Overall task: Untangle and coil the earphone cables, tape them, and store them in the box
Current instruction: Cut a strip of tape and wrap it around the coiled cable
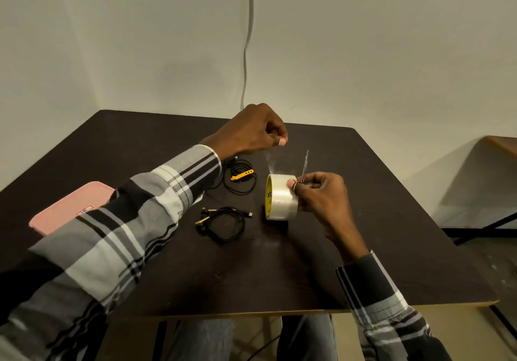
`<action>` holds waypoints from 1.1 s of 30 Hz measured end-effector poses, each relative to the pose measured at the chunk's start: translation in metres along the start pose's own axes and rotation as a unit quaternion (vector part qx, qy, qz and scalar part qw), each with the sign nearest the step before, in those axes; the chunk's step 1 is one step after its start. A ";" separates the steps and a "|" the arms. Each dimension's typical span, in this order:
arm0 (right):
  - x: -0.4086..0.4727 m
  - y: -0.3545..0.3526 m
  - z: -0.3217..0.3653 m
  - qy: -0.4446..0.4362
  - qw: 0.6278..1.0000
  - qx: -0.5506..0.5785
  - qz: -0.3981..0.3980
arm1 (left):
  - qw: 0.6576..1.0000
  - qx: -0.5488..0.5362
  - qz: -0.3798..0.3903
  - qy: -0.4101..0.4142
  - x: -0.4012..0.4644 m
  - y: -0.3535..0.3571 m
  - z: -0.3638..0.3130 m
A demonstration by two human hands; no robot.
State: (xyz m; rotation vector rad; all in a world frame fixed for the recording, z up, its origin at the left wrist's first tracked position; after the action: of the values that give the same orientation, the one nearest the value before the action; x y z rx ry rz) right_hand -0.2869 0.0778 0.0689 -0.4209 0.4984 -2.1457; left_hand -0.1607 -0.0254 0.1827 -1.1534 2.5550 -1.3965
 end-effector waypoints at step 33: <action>0.022 -0.033 0.072 -0.137 0.911 -0.275 0.274 | 0.991 -0.035 0.034 0.121 0.003 0.006 -0.019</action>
State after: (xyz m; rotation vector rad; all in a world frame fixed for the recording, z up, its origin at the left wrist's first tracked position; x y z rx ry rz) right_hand -0.2885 0.0634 0.1504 -0.7763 0.9371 -1.3552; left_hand -0.1729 -0.0116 0.1901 -0.9462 2.7969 -1.5285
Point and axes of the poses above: each hand's wrist, its own x-axis towards the middle knuckle, its own y-axis out of the palm, z = x × y, the point moved 10 cm from there along x, towards the middle knuckle, and after that the axes turned 7 degrees about -x, right-handed, at the moved point
